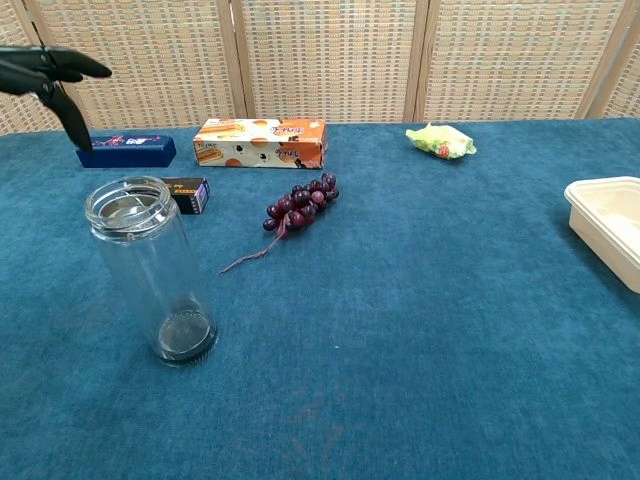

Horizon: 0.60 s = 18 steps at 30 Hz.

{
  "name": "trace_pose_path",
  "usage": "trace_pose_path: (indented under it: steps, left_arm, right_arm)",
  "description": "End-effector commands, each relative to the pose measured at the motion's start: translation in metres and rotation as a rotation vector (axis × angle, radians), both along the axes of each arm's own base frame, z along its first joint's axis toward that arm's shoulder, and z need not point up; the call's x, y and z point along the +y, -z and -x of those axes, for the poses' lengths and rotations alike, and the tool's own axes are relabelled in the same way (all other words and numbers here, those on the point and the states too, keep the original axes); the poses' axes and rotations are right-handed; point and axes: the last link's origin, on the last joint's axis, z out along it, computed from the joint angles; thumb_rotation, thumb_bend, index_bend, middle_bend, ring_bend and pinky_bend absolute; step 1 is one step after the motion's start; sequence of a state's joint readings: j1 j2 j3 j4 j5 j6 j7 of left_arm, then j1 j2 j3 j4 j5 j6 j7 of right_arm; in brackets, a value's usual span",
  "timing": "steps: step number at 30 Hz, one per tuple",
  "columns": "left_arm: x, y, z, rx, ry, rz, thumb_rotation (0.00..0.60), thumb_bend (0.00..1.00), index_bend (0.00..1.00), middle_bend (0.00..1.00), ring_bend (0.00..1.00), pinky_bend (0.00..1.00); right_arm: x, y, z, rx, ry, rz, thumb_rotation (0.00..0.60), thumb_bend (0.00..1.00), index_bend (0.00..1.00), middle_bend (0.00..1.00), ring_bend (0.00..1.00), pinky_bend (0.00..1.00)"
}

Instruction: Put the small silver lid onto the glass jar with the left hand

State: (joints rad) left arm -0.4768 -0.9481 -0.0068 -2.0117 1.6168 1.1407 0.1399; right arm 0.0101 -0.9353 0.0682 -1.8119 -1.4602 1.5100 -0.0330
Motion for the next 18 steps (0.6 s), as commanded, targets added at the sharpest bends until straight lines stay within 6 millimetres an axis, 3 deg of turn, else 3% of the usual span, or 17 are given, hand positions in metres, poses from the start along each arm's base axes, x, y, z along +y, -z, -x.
trace_pose_path:
  steps: [1, 18]
  left_arm:
    - [-0.003, 0.006, 0.001, 0.03, 0.01, 0.008, 0.6, 0.86, 0.35, 0.0, 0.0, 0.0]
    - [-0.006, 0.021, 0.0, 0.066, 0.016, 0.026, 0.6, 0.86, 0.35, 0.0, 0.0, 0.0]
  right_arm:
    - [0.0, 0.0, 0.0, 0.001, 0.001, 0.0, 0.6, 0.0, 0.0, 0.0, 0.0, 0.0]
    - [0.0, -0.004, 0.001, -0.011, 0.0, 0.008, 0.6, 0.0, 0.0, 0.0, 0.0, 0.0]
